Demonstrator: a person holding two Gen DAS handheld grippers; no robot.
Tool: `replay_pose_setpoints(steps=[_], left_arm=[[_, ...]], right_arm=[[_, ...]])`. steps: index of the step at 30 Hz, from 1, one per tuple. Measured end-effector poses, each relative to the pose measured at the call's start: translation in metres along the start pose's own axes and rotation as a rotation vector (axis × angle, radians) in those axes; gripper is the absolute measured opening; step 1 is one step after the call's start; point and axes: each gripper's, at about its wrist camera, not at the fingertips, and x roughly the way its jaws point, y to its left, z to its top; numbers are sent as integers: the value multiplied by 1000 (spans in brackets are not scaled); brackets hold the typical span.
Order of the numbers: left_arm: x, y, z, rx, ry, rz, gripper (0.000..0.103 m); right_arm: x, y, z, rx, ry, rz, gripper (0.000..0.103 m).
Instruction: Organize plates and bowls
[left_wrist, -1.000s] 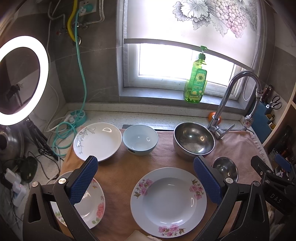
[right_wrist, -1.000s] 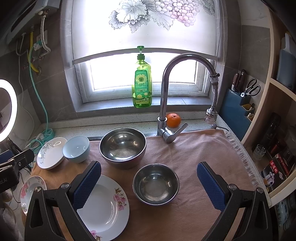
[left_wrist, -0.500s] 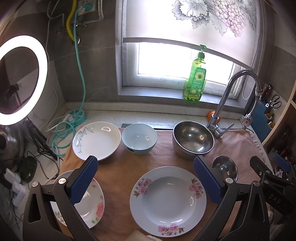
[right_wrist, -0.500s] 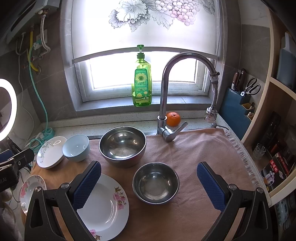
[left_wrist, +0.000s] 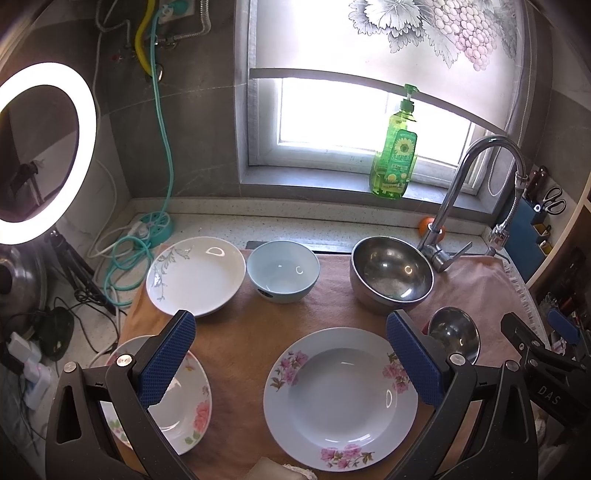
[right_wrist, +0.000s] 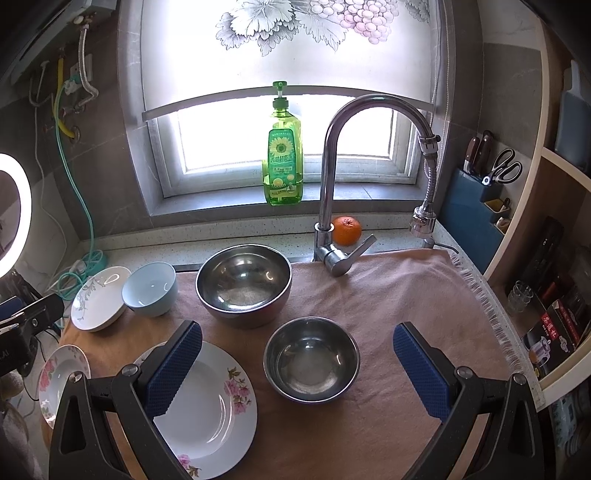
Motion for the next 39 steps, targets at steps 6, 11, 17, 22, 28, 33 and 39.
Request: replay_pose_setpoints(steps=[6, 11, 17, 22, 28, 33, 39], left_arm=[[3, 6, 0, -2, 16, 2, 103], [9, 15, -3, -25, 43, -11, 102], [17, 30, -10, -51, 81, -14, 101], [29, 47, -20, -93, 142, -37, 94], [34, 56, -32, -89, 177, -37, 89], [44, 61, -42, -86, 223, -68, 79], [55, 62, -54, -70, 281, -125, 65]], right_arm=[[5, 2, -3, -6, 12, 8, 102], [9, 6, -7, -22, 25, 38, 96], [19, 2, -12, 2, 72, 74, 83], [24, -3, -19, 21, 108, 119, 77], [32, -6, -28, 33, 168, 171, 58], [39, -8, -43, 38, 229, 203, 56], [46, -5, -57, 44, 290, 254, 56]])
